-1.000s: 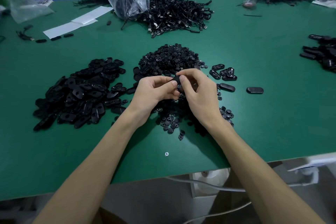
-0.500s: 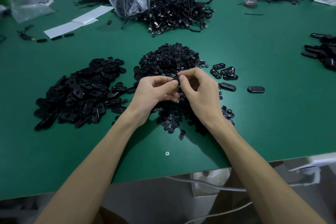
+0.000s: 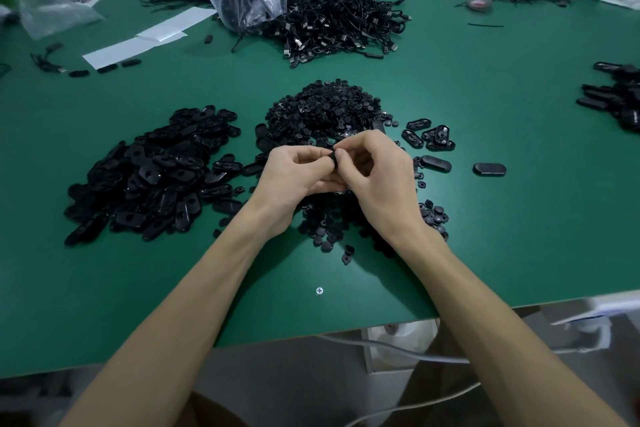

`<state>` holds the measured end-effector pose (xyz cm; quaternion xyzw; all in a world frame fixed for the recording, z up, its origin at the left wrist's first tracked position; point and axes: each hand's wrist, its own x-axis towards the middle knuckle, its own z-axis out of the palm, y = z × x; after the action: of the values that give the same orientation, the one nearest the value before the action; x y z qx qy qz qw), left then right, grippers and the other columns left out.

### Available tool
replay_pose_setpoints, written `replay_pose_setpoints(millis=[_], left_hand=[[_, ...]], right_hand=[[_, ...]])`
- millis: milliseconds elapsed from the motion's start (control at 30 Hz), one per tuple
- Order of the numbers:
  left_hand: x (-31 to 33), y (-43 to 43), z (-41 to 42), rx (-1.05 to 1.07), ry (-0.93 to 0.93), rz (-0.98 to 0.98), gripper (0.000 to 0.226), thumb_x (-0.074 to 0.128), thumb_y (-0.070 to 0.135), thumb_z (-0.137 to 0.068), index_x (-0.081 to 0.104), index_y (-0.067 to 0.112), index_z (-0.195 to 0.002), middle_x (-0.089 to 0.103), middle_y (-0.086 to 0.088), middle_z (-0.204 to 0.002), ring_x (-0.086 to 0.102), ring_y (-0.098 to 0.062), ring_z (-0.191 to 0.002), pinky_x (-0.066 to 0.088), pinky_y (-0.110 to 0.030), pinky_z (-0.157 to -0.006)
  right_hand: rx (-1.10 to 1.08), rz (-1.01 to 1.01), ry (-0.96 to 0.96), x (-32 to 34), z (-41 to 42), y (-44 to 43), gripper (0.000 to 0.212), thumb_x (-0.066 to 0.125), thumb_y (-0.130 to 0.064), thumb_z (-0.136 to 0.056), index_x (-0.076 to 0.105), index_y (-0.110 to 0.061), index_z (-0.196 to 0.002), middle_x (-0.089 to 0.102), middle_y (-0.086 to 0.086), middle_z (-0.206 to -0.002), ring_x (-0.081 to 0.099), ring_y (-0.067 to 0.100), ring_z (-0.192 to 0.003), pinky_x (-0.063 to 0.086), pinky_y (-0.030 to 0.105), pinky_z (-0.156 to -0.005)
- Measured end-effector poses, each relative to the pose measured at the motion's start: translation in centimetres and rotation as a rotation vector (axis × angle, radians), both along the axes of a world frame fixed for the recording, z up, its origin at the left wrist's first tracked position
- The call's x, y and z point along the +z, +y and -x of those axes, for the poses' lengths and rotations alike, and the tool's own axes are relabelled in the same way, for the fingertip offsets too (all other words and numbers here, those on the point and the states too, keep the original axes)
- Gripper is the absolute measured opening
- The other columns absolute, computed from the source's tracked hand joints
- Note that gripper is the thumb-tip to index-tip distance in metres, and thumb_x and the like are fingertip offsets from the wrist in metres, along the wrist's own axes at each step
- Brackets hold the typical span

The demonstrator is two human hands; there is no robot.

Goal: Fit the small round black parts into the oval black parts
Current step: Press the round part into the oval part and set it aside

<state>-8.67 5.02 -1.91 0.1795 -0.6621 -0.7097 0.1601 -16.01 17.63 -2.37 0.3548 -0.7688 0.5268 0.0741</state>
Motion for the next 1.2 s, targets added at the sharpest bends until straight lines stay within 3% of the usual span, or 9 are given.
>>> replay_pose_setpoints(millis=[367,500,633,833,933,1033,1200], left_hand=[[0.3,-0.4,-0.1,0.003,-0.003,-0.026,0.016,0.06,-0.008,-0.096,0.074,-0.002,-0.09,0.076,-0.018,-0.081,0.075,-0.024,-0.072,0.062,-0.029,-0.071],[0.1,-0.9,-0.4,-0.031,0.023,-0.04,0.01,0.066,-0.003,-0.096,0.075,-0.004,-0.101,0.076,-0.022,-0.09,0.076,-0.026,-0.08,0.062,-0.029,-0.076],[0.1,-1.2,-0.5,-0.065,0.052,-0.059,0.02,0.071,0.002,-0.095,0.074,-0.006,-0.112,0.077,-0.021,-0.096,0.077,-0.025,-0.085,0.062,-0.03,-0.08],[-0.1,-1.0,-0.2,-0.024,0.056,0.028,0.017,0.07,0.001,-0.096,0.074,-0.007,-0.11,0.075,-0.029,-0.094,0.074,-0.027,-0.08,0.062,-0.033,-0.078],[-0.1,-0.9,-0.2,0.001,0.061,0.09,0.016,0.071,0.002,-0.096,0.075,-0.004,-0.109,0.077,-0.02,-0.088,0.076,-0.026,-0.078,0.063,-0.032,-0.076],[0.2,-1.2,-0.2,0.027,0.092,0.174,0.022,0.071,0.007,-0.097,0.072,0.0,-0.118,0.078,-0.016,-0.101,0.078,-0.026,-0.09,0.064,-0.034,-0.08],[0.6,-3.7,-0.8,0.479,-0.061,0.693,0.026,0.054,0.001,-0.104,0.07,0.008,-0.123,0.07,-0.006,-0.12,0.068,-0.011,-0.105,0.053,-0.019,-0.095]], right_hand=[[-0.002,0.013,0.065,-0.1,0.0,-0.1,0.002,0.071,-0.01,-0.094,0.073,-0.009,-0.093,0.068,0.001,-0.087,0.059,0.008,-0.076,0.045,0.011,-0.069],[-0.006,0.046,0.025,-0.1,0.1,0.0,0.003,0.07,-0.011,-0.095,0.072,-0.01,-0.094,0.068,-0.001,-0.087,0.061,0.008,-0.076,0.048,0.017,-0.07],[-0.033,0.087,-0.028,0.0,0.2,0.1,0.004,0.068,-0.013,-0.097,0.071,-0.015,-0.095,0.067,-0.003,-0.087,0.061,0.009,-0.078,0.049,0.022,-0.071],[-0.029,0.07,-0.03,0.1,0.1,0.2,0.004,0.068,-0.012,-0.097,0.072,-0.012,-0.096,0.068,-0.002,-0.087,0.062,0.01,-0.077,0.051,0.026,-0.072],[-0.026,0.068,-0.052,0.2,0.2,0.2,0.005,0.068,-0.012,-0.097,0.073,-0.012,-0.098,0.069,-0.002,-0.089,0.063,0.01,-0.079,0.05,0.024,-0.074],[-0.07,0.102,-0.089,0.4,0.6,0.3,0.008,0.067,-0.013,-0.098,0.074,-0.013,-0.102,0.071,-0.003,-0.09,0.064,0.01,-0.079,0.05,0.023,-0.074],[-0.286,0.302,-0.312,0.7,2.4,1.2,0.009,0.062,-0.013,-0.101,0.071,-0.014,-0.102,0.074,0.001,-0.086,0.072,0.009,-0.072,0.056,0.03,-0.064]])
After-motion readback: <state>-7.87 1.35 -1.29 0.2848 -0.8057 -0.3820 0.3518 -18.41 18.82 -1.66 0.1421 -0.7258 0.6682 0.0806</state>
